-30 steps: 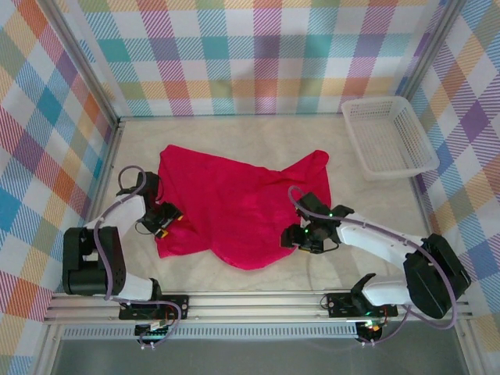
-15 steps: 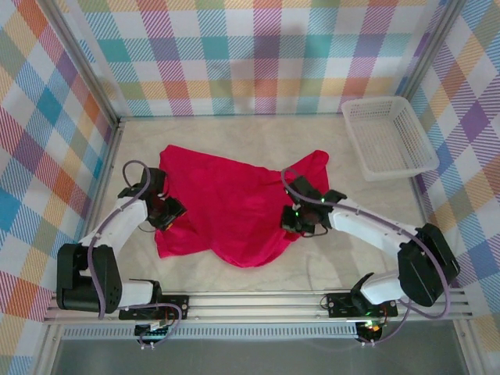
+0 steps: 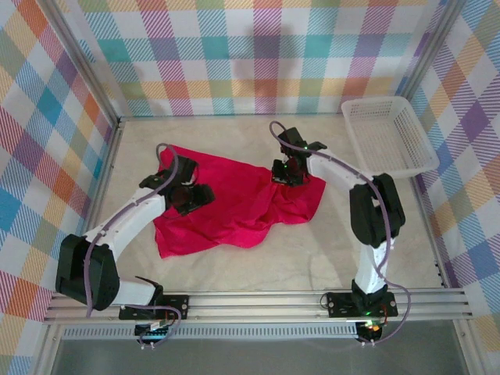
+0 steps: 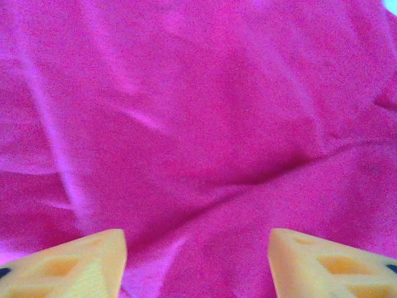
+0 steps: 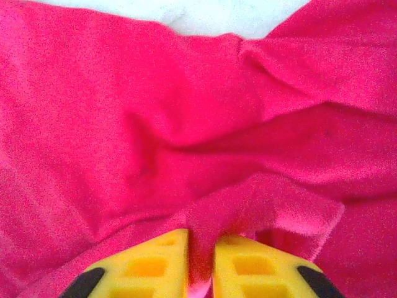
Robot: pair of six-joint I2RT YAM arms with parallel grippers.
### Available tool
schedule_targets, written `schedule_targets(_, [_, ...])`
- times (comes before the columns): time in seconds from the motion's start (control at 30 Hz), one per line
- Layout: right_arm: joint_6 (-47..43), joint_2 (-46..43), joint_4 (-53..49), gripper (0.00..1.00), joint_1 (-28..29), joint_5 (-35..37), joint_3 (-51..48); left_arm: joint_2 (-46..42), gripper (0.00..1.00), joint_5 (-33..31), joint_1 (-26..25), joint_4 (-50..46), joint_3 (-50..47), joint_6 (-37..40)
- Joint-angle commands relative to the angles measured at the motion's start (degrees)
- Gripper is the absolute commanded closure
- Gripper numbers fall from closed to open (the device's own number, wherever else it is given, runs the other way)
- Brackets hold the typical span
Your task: Fold the inside-out t-shirt
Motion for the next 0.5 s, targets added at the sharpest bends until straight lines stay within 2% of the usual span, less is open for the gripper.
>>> schedule_targets(0.0, [-3.5,0.3,0.5,0.69,-2.4,-6.6,2.1,1.2,0.34,1.2,-4.2,3.9,0.2,5.0])
schedule_targets(0.17, [-4.9,-8.1,0.5,0.54,-4.9,-7.3,-5.2,5.9,0.29,5.2,-8.3,8.5,1.3,9.1])
schedule_targets(0.27, [-4.5,-14.6,1.4,0.57,-5.0,-8.8,-12.9,10.0,0.24,6.6,-11.3,9.7,4.8,11.7])
schedule_targets(0.37, [-2.0,-20.0,5.2,0.63,-5.1,-14.1,-21.0,14.1,0.26,8.2,-13.3,9.9,7.5,13.7])
schedule_targets(0.47, [-0.2,-24.7,9.7,0.64,-5.0,-19.1,-28.2,17.3,0.29,10.9,-14.1,10.5,8.4,14.1])
